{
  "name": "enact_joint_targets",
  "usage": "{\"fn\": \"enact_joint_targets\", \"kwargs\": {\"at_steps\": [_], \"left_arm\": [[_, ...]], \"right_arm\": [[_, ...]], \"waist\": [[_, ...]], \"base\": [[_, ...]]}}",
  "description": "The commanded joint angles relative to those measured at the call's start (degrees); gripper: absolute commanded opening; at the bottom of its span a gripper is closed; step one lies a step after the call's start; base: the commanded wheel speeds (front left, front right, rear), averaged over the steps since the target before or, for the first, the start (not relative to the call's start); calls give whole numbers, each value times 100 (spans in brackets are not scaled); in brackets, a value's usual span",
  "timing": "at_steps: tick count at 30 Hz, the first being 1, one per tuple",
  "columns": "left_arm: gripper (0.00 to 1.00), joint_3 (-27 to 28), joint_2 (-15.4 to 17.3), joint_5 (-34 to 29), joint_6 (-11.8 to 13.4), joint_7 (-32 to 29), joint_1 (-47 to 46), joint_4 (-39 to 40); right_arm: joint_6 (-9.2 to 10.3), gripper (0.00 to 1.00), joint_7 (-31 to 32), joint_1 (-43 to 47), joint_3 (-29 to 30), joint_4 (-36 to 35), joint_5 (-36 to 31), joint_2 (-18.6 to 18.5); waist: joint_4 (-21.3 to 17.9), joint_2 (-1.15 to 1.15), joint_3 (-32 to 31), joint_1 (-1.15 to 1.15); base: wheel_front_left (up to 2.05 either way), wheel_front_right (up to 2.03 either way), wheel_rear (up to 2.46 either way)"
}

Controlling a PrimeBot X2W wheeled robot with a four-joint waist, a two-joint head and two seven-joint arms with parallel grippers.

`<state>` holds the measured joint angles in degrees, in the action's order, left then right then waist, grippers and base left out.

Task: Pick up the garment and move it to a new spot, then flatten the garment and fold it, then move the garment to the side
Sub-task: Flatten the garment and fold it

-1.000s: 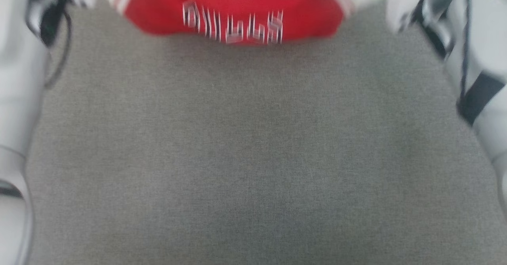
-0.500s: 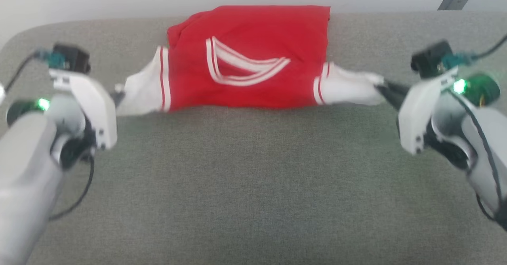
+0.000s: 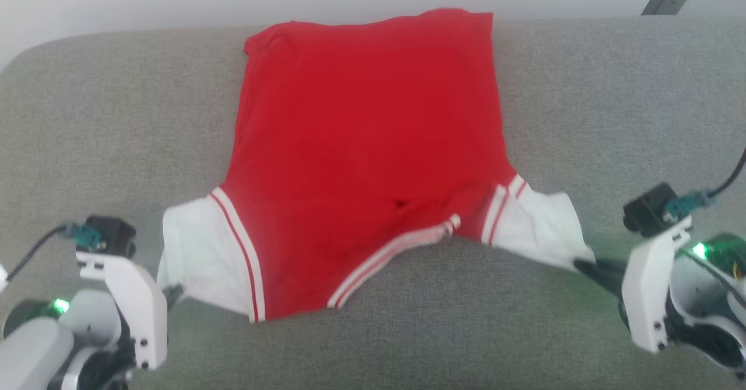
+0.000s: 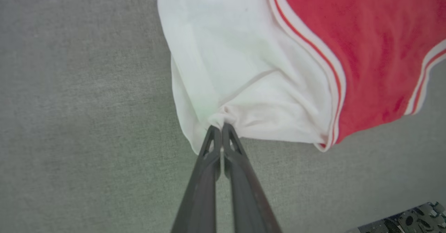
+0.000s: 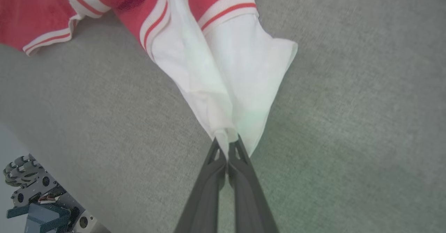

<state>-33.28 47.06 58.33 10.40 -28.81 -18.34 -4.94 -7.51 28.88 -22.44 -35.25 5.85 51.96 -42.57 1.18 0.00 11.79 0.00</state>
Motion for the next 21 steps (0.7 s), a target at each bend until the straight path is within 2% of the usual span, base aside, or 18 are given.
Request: {"fn": "enact_joint_targets", "kwargs": {"at_steps": [1, 11, 15, 18, 19, 20, 21], "left_arm": [[0, 20, 17, 87, 46, -29, 79, 32], [0, 56, 477, 445, 833, -473, 1093, 982], [0, 98, 433, 487, 942, -331, 1263, 1104], [0, 65, 356, 452, 936, -278, 1254, 1117], [0, 33, 324, 433, 908, -273, 1231, 1122], [0, 16, 294, 407, 913, -263, 1196, 1109], [0, -6, 259, 379, 904, -253, 1154, 1094]], "right_arm": [[4, 0, 39, 59, 33, -23, 27, -41], [3, 0, 1263, 1422, 611, -809, 482, -373], [3, 0, 1290, 1719, 931, -838, 238, -190], [3, 2, 1287, 1810, 1160, -728, -58, 87], [3, 40, 1303, 1817, 1210, -686, -150, 193], [3, 46, 1340, 1838, 1248, -647, -234, 291], [4, 82, 1347, 1847, 1326, -591, -332, 388]], "waist": [[0, 0, 5, 0], [-21, 0, 62, 0], [-21, 0, 101, 0], [-17, 0, 130, 0], [-18, 0, 141, 0], [-15, 0, 148, 0], [-12, 0, 152, 0]], "base": [[0, 0, 0], [0, 0, 0], [0, 0, 0], [0, 0, 0], [0, 0, 0], [0, 0, 0], [0, 0, 0]]}}
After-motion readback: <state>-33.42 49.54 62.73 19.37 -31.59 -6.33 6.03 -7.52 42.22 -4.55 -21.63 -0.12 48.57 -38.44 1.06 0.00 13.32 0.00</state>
